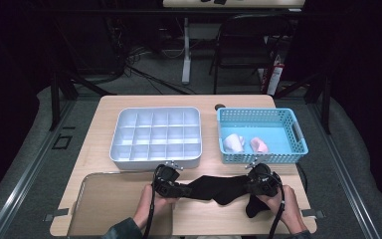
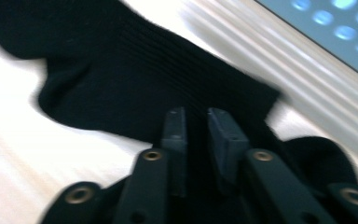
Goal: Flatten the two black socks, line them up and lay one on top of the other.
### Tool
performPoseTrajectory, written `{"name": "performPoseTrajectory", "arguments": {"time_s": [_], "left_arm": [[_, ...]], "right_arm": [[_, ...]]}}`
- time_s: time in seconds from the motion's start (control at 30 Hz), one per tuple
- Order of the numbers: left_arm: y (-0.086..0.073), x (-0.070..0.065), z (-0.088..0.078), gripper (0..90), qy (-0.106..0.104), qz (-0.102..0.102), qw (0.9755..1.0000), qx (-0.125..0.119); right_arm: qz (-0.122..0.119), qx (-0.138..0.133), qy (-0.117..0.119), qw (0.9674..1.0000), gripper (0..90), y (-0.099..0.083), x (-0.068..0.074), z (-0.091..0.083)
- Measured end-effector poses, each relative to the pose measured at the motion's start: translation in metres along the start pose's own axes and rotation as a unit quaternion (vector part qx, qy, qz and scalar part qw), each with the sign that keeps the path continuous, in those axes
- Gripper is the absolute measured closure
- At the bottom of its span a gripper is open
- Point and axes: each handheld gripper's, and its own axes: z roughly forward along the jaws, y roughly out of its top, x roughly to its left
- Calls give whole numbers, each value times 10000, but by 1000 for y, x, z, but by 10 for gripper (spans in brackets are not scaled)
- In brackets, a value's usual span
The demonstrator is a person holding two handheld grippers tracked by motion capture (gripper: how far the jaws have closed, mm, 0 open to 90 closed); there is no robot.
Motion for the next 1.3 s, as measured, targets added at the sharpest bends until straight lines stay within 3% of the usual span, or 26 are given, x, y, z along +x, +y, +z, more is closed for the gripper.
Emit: {"name": "performPoseTrajectory", "arguments": {"time_s": [0.07,0.17,0.23,0.37,0.47,0.67,0.83,0.93,1.03,1.17,1.23,1.3], "left_arm": [[1,-1,-2,624,195,28,9998,-24],[2,-2,-8,514,388,81,9992,-109],[3,-3,-12,482,526,192,9983,-135],[3,-9,-15,471,624,363,9972,-184],[2,-8,-13,484,704,447,9965,-57],[1,1,-8,536,830,374,9958,2],[0,6,-4,606,714,337,9969,66],[-1,5,0,640,674,358,9970,138],[-1,4,1,677,606,373,9973,161],[-2,4,1,736,580,354,9975,174],[-2,4,1,766,587,378,9973,217],[-2,4,3,795,565,349,9975,244]], "right_arm": [[69,-38,-47,10000,655,-2,-3,2],[238,-216,-141,9994,626,-5,-6,-1],[354,-367,-25,9987,624,-5,-3,-4],[359,-249,146,9989,608,-2,8,5],[401,-90,144,9991,614,-1,11,17],[344,0,109,9993,640,-2,6,17],[333,-58,76,9994,639,-3,1,18],[363,-76,243,9990,589,-3,-3,15],[589,-335,264,9974,537,-7,-11,0],[932,-686,23,9933,502,-16,-24,-26],[1159,-596,-182,9913,489,-22,-32,-30],[1335,-603,-211,9890,485,-29,-39,-30]]}}
